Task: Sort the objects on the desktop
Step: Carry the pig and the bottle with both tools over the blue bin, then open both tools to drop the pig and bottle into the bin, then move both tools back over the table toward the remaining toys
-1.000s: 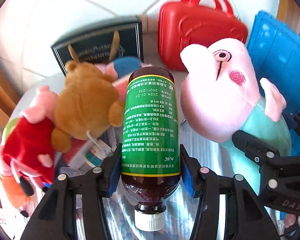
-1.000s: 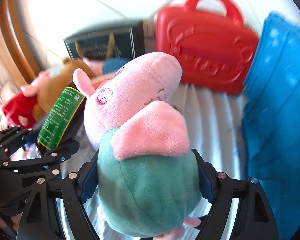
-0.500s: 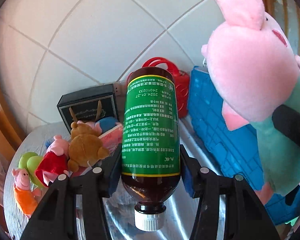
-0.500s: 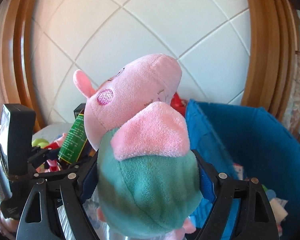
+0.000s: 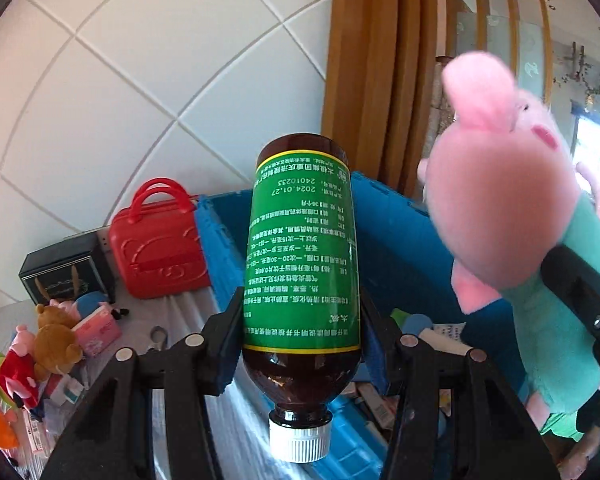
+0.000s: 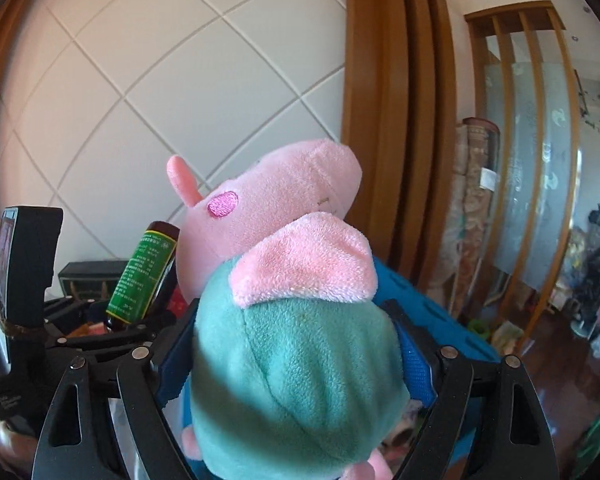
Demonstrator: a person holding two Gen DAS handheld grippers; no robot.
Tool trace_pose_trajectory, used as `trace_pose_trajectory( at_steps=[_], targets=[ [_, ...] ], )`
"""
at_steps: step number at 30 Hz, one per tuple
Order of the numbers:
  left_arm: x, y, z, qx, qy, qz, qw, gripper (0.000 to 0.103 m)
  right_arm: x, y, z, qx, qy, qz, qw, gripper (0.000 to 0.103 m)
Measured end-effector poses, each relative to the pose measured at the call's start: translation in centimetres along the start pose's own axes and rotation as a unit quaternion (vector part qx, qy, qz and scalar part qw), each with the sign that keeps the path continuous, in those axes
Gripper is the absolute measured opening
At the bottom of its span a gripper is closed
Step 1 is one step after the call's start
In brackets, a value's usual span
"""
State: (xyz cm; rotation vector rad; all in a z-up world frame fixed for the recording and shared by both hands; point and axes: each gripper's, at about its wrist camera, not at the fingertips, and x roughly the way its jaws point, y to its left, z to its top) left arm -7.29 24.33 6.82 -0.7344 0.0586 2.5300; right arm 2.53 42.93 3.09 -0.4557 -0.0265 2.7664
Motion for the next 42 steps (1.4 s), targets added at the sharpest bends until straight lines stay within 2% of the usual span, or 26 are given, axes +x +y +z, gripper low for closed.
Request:
trace_pose_trajectory(
  at_steps=[3, 4, 6, 9, 10, 11, 14, 21, 28, 34, 38, 42],
  targets=[
    [0.6, -3.2, 0.0, 0.016, 0.004, -0.003, 0.9999, 0.051, 2.1, -3.2, -0.5, 0.011, 0.01, -0.011, 1.0, 0.086],
    [0.9, -3.9, 0.0, 0.022, 0.009, -0.003, 0.9997, 0.051, 2.5, -4.3, -1.0, 0.016, 0.012, -0.012, 1.0, 0.081],
    [1.2, -5.7, 0.3, 0.032, 0.023, -0.004, 0.9992, 0.053, 4.0, -5.9, -1.4, 0.023, 0.026, -0.015, 0.999, 0.08],
    [0.3, -8.3, 0.4, 0.044, 0.03, 0.008, 0.9985, 0.073, 5.4, -8.2, -2.1, 0.035, 0.037, -0.015, 0.999, 0.082],
    [0.6, -8.5, 0.2, 0.049, 0.029, 0.011, 0.9983, 0.078, 5.5, -8.8, -2.4, 0.042, 0.038, -0.005, 0.998, 0.093],
    [0.1, -9.5, 0.2, 0.055, 0.029, 0.015, 0.9979, 0.079, 5.5, -8.9, -2.7, 0.049, 0.04, 0.006, 0.998, 0.103],
    [0.5, -9.6, -0.1, 0.07, 0.036, 0.027, 0.9965, 0.079, 5.2, -9.1, -2.9, 0.053, 0.036, 0.017, 0.998, 0.103],
    [-0.1, -8.3, -1.5, 0.064, 0.048, 0.039, 0.996, 0.079, 4.3, -9.3, -2.9, 0.054, 0.037, 0.037, 0.997, 0.103],
    [-3.1, -4.4, -3.1, 0.025, 0.042, 0.045, 0.9978, 0.079, 2.5, -7.2, -3.3, 0.057, 0.037, 0.077, 0.995, 0.103],
    [-5.4, 1.7, -5.6, -0.012, 0.039, 0.084, 0.9956, 0.079, 2.0, -2.5, -3.0, 0.031, 0.037, 0.12, 0.992, 0.103],
    [-6.8, 7.0, -7.5, -0.044, 0.048, 0.123, 0.9902, 0.079, 2.0, 1.8, -2.8, 0.012, 0.04, 0.159, 0.986, 0.103],
    [-8.0, 12.8, -9.8, -0.077, 0.066, 0.163, 0.9814, 0.079, 2.7, 6.9, -3.0, -0.009, 0.053, 0.195, 0.979, 0.103]
  ],
)
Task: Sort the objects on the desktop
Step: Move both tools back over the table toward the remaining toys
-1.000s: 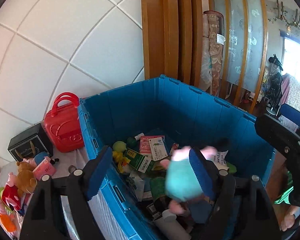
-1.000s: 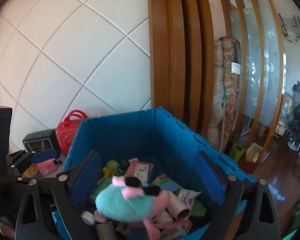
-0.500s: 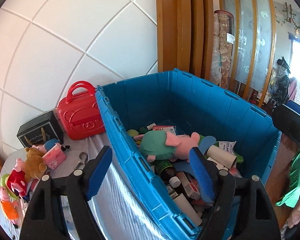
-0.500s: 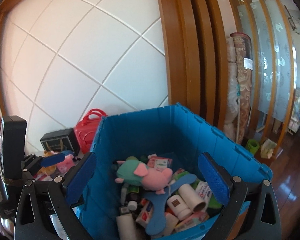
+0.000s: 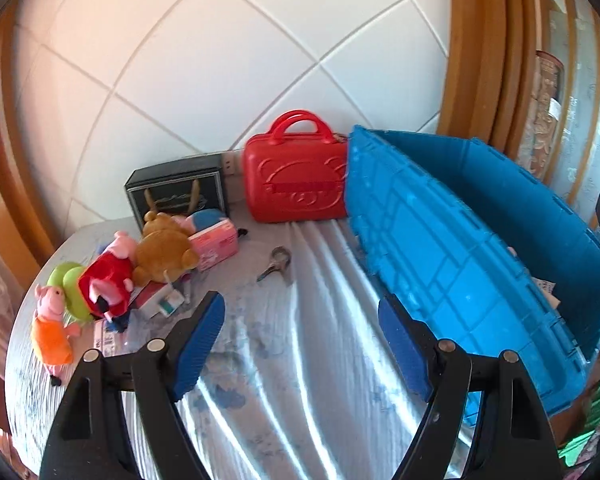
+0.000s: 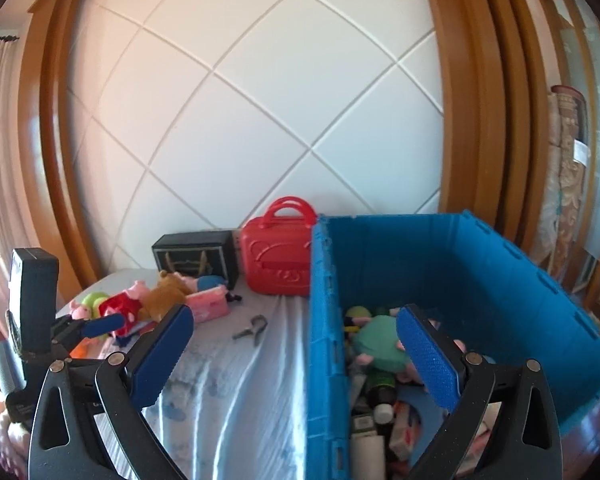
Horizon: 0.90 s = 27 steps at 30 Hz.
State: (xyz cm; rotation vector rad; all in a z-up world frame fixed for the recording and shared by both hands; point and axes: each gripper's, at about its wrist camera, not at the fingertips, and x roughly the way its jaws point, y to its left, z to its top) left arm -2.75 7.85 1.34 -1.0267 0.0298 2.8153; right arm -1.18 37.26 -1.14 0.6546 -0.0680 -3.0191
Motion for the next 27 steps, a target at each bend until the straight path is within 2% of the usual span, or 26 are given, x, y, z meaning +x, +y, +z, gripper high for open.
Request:
trace_pose_trajectory(
  at_steps=[4, 8, 16, 21, 24, 27],
  targets=[
    [1.3, 6.6, -2.1, -0.031, 0.029, 0.04, 0.9983, 0.079, 3.9, 4.6, -0.4, -0.015, 0.033, 0.03, 0.999, 0.103],
    [2.4, 13.7, -4.7, -0.073, 0.059, 0.08, 0.9924, 0.079, 8.3, 9.0, -1.3, -0.017, 0.074, 0.06, 0.995, 0.103],
    [4.6, 26.9, -9.9, -0.166, 0.107, 0.145, 0.9695, 0.079, 16.7, 17.5, -4.4, -0.027, 0.16, 0.1, 0.982, 0.103],
    [6.8, 32.1, -12.0, -0.201, 0.133, 0.153, 0.9583, 0.079, 21.5, 21.0, -6.1, -0.016, 0.208, 0.102, 0.973, 0.103],
    [8.1, 34.2, -12.5, -0.212, 0.141, 0.151, 0.9553, 0.079, 24.2, 23.2, -7.0, -0.027, 0.225, 0.117, 0.967, 0.103],
    [9.4, 35.2, -11.6, -0.212, 0.143, 0.145, 0.9558, 0.079, 26.4, 24.8, -7.6, -0.028, 0.252, 0.136, 0.958, 0.103]
  ],
)
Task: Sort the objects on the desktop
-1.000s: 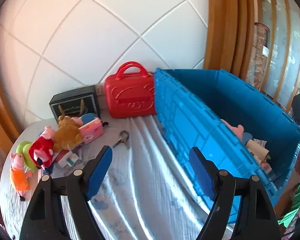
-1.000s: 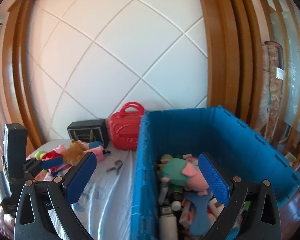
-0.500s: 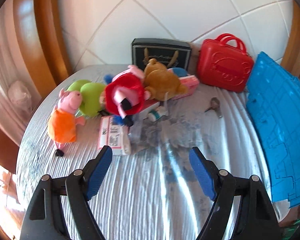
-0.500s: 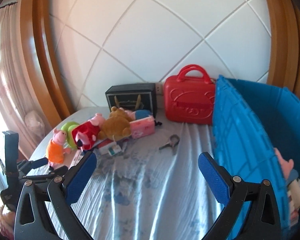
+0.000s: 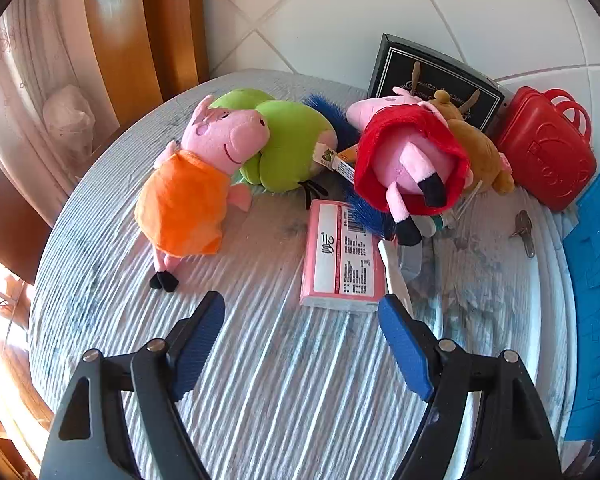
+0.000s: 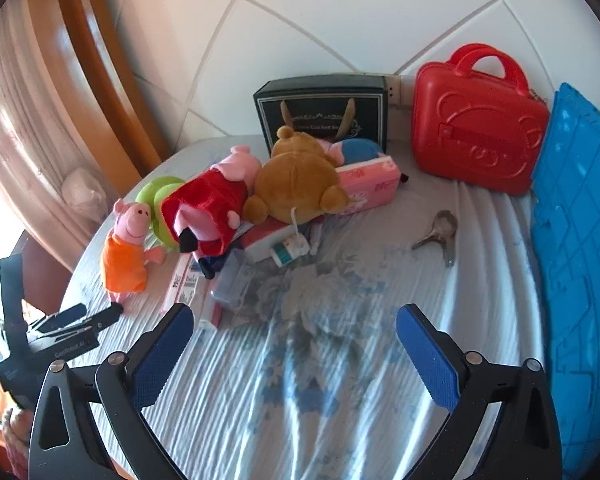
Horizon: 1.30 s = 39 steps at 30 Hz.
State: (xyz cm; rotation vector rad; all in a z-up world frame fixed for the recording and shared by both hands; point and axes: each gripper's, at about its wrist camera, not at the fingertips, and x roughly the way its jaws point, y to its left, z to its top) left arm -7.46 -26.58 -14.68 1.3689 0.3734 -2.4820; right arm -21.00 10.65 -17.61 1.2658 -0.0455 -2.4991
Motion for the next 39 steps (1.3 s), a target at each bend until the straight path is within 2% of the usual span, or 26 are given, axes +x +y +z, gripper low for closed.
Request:
trace_pose_trajectory(
  at_steps=[4, 10, 14, 17, 19, 21, 22, 23, 24, 26, 28, 30, 31, 33, 35, 39],
  targets=[
    [1.4, -1.2, 3.7, 0.012, -0.005, -0.014, 0.9998, 0.079, 2.6, 0.3, 1.9, -0.001, 0.018, -0.01, 1.0, 0.103],
    [3.8, -3.6, 11.5, 0.009, -0.022, -0.048, 0.9986, 0.079, 6.4, 0.5, 8.2, -0.032, 0.009, -0.045, 0.998, 0.103],
    [7.6, -6.4, 15.0, 0.032, 0.002, -0.056, 0.9979, 0.079, 11.9, -0.3, 14.0, -0.03, 0.022, -0.047, 0.998, 0.103],
    [10.8, -7.8, 16.1, 0.042, 0.026, -0.06, 0.997, 0.079, 17.6, -0.4, 17.8, -0.041, 0.047, -0.062, 0.996, 0.103],
    [12.5, -8.4, 16.6, 0.037, 0.036, -0.082, 0.9953, 0.079, 21.5, -0.8, 19.2, -0.048, 0.065, -0.087, 0.993, 0.103],
    [14.1, -9.0, 16.7, 0.034, 0.052, -0.086, 0.9944, 0.08, 26.0, -1.6, 19.7, -0.047, 0.104, -0.104, 0.988, 0.103],
    [15.0, -9.4, 16.6, 0.033, 0.062, -0.092, 0.9933, 0.083, 28.1, -2.1, 19.6, -0.038, 0.126, -0.09, 0.987, 0.103],
    [15.6, -9.8, 16.4, 0.032, 0.069, -0.1, 0.9921, 0.084, 30.0, -2.9, 19.2, -0.022, 0.148, -0.045, 0.988, 0.103],
    [16.0, -10.3, 16.1, 0.036, 0.075, -0.108, 0.9906, 0.084, 30.7, -3.5, 18.7, -0.005, 0.159, -0.029, 0.987, 0.103],
    [16.3, -11.7, 15.0, 0.059, 0.091, -0.118, 0.9871, 0.084, 29.9, -3.3, 17.7, -0.031, 0.145, -0.06, 0.987, 0.102],
    [16.4, -13.2, 13.5, 0.082, 0.103, -0.115, 0.9847, 0.08, 28.8, -3.2, 16.0, -0.064, 0.148, -0.097, 0.982, 0.102],
    [15.7, -14.6, 11.9, 0.105, 0.099, -0.105, 0.984, 0.08, 27.5, -4.9, 14.1, -0.05, 0.162, -0.104, 0.98, 0.102],
    [15.3, -15.1, 11.1, 0.108, 0.105, -0.113, 0.9821, 0.08, 26.6, -6.1, 13.0, -0.036, 0.171, -0.105, 0.979, 0.102],
    [14.9, -16.1, 9.1, 0.107, 0.13, -0.142, 0.9756, 0.079, 25.0, -7.8, 10.3, -0.033, 0.191, -0.122, 0.973, 0.102],
    [14.3, -17.6, 6.7, 0.125, 0.145, -0.152, 0.9697, 0.078, 22.6, -9.7, 7.3, -0.007, 0.198, -0.1, 0.975, 0.102],
    [12.2, -20.4, 2.4, 0.163, 0.173, -0.182, 0.9541, 0.077, 16.9, -12.9, 2.9, 0.027, 0.186, -0.137, 0.973, 0.102]
  ],
)
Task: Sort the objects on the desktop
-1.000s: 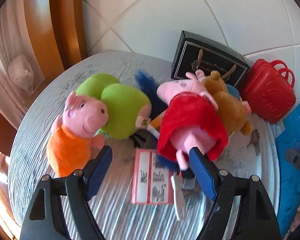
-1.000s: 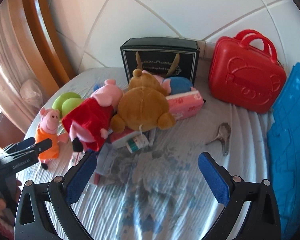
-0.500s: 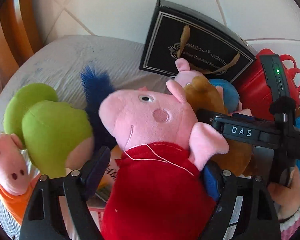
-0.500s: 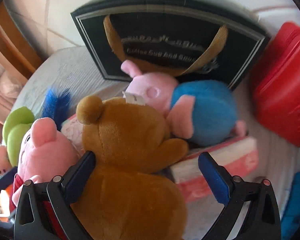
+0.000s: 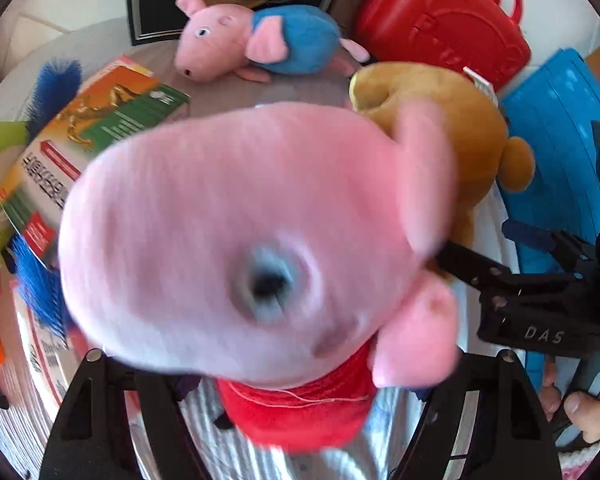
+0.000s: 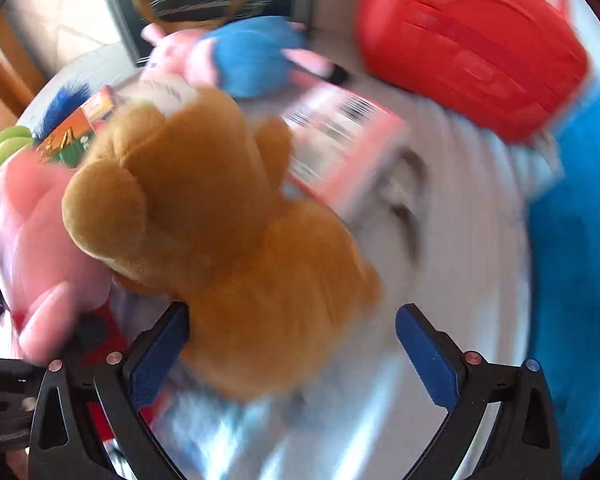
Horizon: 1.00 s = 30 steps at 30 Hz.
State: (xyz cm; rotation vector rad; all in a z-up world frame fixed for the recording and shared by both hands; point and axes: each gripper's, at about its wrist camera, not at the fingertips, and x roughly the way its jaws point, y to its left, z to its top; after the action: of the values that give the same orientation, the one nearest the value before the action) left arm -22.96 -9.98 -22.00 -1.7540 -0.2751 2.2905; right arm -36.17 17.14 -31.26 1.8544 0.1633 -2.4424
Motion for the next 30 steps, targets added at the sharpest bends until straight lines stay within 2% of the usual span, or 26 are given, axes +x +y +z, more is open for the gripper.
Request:
trace_pose_trajectory(
  at_steps=[4, 5, 7, 10, 12, 16, 22, 24, 28, 30],
  targets=[
    [-2.9, -2.9, -2.3, 0.037, -0.028, 0.063, 0.9969, 0.077, -3.7, -4.8, -4.3, 0.053, -0.023, -0.096, 0.994, 0.102],
    [-4.1, -3.1, -2.7, 0.039, -0.042, 0.075, 0.9955, 0.077, -5.2, -5.9, -5.3, 0.068, -0.038, -0.092, 0.993, 0.103],
    [-7.0, -3.0, -3.6, 0.033, -0.076, 0.098, 0.9917, 0.077, -7.9, -6.6, -7.0, 0.086, -0.064, -0.056, 0.993, 0.103],
    [-11.5, -1.0, -4.9, 0.011, -0.12, 0.116, 0.9858, 0.077, -10.6, -6.2, -8.5, 0.079, -0.093, -0.016, 0.992, 0.103],
    [-13.0, 1.2, -5.7, -0.01, -0.134, 0.133, 0.982, 0.077, -11.5, -5.0, -9.4, 0.063, -0.103, 0.012, 0.993, 0.103],
    [-12.5, 5.9, -7.2, -0.063, -0.124, 0.15, 0.9788, 0.077, -12.4, -1.0, -9.7, 0.029, -0.098, 0.045, 0.994, 0.103],
    [-10.8, 11.2, -9.6, -0.111, -0.102, 0.159, 0.9757, 0.077, -10.9, 5.4, -9.6, -0.015, -0.083, 0.077, 0.993, 0.103],
    [-10.1, 12.4, -9.6, -0.118, -0.098, 0.16, 0.9752, 0.077, -10.5, 7.0, -9.3, -0.027, -0.082, 0.081, 0.993, 0.103],
    [-8.4, 14.5, -9.1, -0.127, -0.085, 0.202, 0.9673, 0.077, -9.3, 9.6, -7.9, -0.046, -0.08, 0.084, 0.992, 0.103],
    [-7.3, 16.0, -8.7, -0.141, -0.077, 0.21, 0.9643, 0.077, -8.7, 10.4, -7.1, -0.052, -0.077, 0.085, 0.992, 0.103]
  ],
)
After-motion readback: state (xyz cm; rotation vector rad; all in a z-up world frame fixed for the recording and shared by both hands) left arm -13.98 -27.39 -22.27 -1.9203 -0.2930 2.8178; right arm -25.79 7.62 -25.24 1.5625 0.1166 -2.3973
